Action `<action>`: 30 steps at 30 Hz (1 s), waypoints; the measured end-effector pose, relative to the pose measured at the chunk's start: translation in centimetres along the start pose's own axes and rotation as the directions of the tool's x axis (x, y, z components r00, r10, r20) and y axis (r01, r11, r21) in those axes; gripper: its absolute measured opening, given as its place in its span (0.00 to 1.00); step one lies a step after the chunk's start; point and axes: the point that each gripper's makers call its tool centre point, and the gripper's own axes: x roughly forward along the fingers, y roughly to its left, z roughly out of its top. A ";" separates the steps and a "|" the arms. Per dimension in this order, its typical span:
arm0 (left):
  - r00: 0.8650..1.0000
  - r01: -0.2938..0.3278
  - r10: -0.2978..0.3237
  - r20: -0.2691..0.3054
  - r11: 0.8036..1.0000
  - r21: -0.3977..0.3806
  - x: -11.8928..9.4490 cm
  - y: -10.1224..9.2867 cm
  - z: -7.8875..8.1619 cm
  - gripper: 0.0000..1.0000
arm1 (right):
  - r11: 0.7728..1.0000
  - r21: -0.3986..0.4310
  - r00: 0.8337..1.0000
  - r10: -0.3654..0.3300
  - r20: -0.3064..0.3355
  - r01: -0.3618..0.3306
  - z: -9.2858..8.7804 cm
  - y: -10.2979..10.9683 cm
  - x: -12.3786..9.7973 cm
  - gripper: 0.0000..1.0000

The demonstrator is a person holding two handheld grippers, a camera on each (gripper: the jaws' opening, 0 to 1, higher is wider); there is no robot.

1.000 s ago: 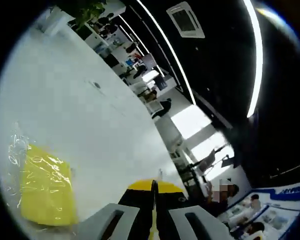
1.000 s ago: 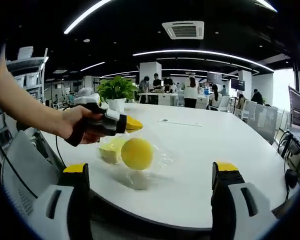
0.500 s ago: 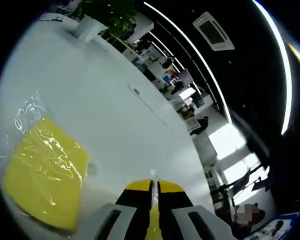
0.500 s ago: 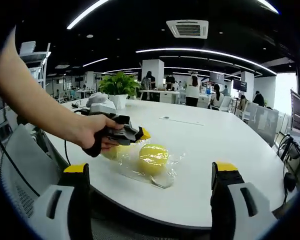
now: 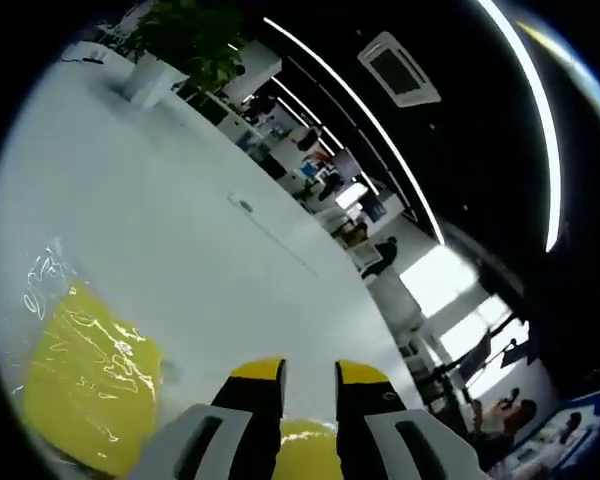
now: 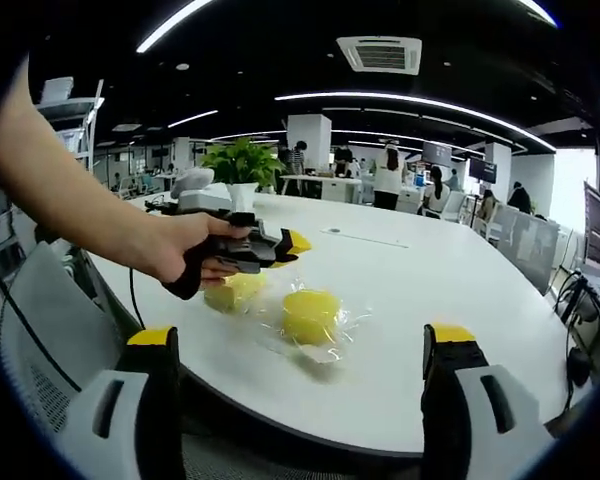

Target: Compare the silicone blocks by pressing each to a similar depth, holding the contact briefly, and releasing to observe deformation and rebound differences across the visible hardness samples.

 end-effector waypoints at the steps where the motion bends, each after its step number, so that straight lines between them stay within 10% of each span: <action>1: 1.000 0.011 -0.011 -0.001 1.000 0.006 -0.3 -0.3 0.2 0.19 | 1.000 -0.007 1.000 0.002 -0.004 -0.002 -0.1 0.1 0.0 0.95; 9: 0.994 0.094 -0.074 -0.077 0.950 0.299 -2.6 -2.1 -0.2 0.28 | 1.000 -0.020 1.000 0.007 -0.009 -0.008 -0.2 0.2 0.0 0.95; 14: 0.986 0.158 -0.111 -0.129 0.874 0.460 -4.3 -3.1 -0.5 0.31 | 1.000 -0.022 1.000 0.012 -0.012 -0.012 -0.3 0.3 0.0 0.96; 21: 0.975 0.219 -0.153 -0.162 0.800 0.558 -7.1 -4.5 -0.1 0.36 | 0.999 -0.036 1.000 0.019 -0.018 -0.020 -0.5 0.6 0.0 0.96; 25: 0.964 0.265 -0.178 -0.199 0.726 0.635 -9.1 -4.8 0.0 0.42 | 0.999 -0.038 1.000 0.019 -0.020 -0.020 -0.5 0.6 0.0 0.96; 30: 0.954 0.299 -0.211 -0.213 0.713 0.635 -11.7 -4.4 0.2 0.53 | 0.999 -0.044 1.000 0.021 -0.021 -0.021 -0.5 0.6 0.0 0.96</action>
